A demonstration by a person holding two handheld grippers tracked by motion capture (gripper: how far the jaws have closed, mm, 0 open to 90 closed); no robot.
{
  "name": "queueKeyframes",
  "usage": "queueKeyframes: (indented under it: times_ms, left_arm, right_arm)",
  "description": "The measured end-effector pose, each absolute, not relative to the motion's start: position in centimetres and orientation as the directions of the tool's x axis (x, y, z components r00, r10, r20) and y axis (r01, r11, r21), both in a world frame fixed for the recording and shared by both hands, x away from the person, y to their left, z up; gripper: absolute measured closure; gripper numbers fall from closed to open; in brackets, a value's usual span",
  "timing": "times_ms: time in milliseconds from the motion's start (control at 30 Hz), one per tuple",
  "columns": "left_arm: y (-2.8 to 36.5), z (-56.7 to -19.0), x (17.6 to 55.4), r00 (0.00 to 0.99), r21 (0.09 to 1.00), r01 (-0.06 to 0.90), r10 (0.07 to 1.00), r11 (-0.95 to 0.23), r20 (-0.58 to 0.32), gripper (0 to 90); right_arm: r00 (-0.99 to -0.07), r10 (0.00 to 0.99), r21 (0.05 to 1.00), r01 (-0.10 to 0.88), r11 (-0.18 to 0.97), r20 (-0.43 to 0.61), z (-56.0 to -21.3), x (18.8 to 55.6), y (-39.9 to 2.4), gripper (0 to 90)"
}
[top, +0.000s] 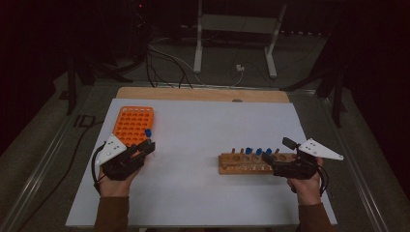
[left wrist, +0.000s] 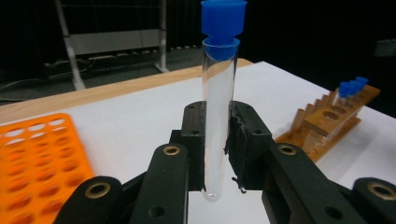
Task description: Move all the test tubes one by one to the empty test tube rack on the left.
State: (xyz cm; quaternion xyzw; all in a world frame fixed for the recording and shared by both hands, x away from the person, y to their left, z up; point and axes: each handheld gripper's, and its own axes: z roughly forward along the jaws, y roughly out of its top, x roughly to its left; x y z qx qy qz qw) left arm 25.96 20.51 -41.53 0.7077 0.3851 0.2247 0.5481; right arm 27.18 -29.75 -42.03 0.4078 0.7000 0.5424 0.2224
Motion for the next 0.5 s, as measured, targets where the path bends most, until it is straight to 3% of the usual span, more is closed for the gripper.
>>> queueKeyframes:
  times_ms: [500]
  left_arm:
    - [23.7, -42.1, 25.6, 0.510, 0.947, 0.310, 0.855, -0.080, -0.094, 77.0]
  right_arm:
    - [-0.564, 0.815, 0.941, 0.331, 0.075, 0.133, -42.0, 27.1, -30.0, 0.4]
